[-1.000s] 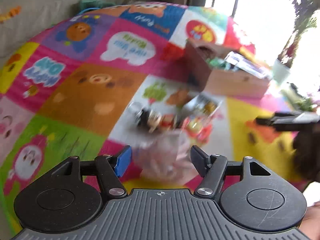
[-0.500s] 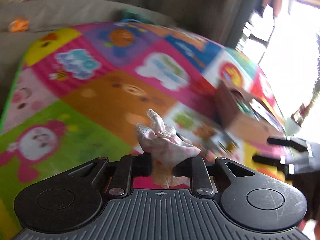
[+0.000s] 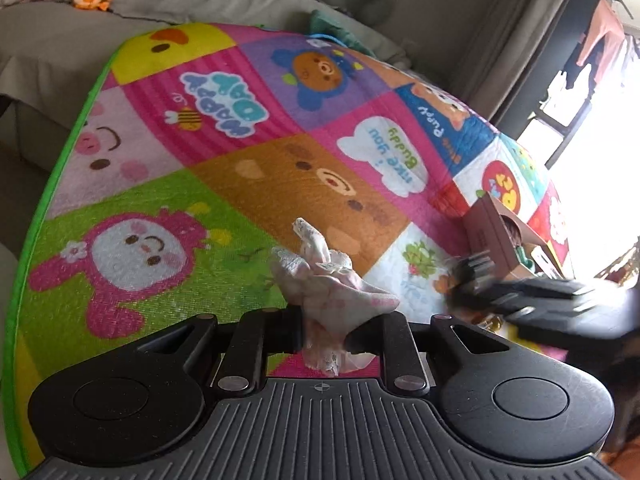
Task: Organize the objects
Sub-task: 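Grasp the pink cloth with the left tool while the right tool grasps the keychain doll, then lower the pink cloth and keychain doll into the pink box, open both tools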
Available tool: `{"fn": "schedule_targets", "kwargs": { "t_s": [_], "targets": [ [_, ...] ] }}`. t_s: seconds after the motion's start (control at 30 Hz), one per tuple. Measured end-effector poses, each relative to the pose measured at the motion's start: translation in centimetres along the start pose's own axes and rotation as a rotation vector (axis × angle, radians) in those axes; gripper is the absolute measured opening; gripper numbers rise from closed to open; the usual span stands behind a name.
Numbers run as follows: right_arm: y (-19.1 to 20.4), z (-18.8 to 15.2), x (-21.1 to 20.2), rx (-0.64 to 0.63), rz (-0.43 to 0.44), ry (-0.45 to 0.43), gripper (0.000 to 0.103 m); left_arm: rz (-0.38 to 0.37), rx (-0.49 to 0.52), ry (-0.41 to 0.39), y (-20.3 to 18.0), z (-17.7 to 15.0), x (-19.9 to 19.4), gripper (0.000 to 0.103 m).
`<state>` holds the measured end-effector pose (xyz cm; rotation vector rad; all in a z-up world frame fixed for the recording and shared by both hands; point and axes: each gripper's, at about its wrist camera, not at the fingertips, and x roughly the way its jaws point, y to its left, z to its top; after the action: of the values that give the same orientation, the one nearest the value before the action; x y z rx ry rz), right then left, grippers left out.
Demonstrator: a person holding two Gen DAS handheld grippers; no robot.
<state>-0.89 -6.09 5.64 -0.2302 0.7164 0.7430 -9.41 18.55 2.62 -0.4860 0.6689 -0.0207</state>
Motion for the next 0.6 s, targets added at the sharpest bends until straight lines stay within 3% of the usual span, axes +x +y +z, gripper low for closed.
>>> {"fn": "schedule_targets", "kwargs": {
  "t_s": [0.1, 0.3, 0.4, 0.5, 0.6],
  "targets": [
    [-2.8, 0.4, -6.5, 0.079, -0.021, -0.119, 0.032, -0.037, 0.035, 0.009, -1.3, -0.1, 0.1, 0.021],
    [-7.0, -3.5, -16.5, 0.142, -0.226, -0.248, 0.032, -0.178, 0.195, 0.070, -7.6, 0.1, 1.8, 0.021],
    [-9.0, -6.3, -19.1, 0.195, -0.316, -0.272, 0.032, -0.244, 0.317, 0.070, -13.0, 1.1, 3.3, 0.021],
    [-11.1, -8.4, -19.7, 0.265, -0.350, -0.280, 0.032, -0.314, 0.435, 0.037, -19.1, 2.6, 5.3, 0.022],
    [-12.6, -9.7, -19.3, 0.307, -0.366, -0.278, 0.032, -0.387, 0.470, 0.047, -24.7, 4.1, 9.1, 0.022]
  ]
}}
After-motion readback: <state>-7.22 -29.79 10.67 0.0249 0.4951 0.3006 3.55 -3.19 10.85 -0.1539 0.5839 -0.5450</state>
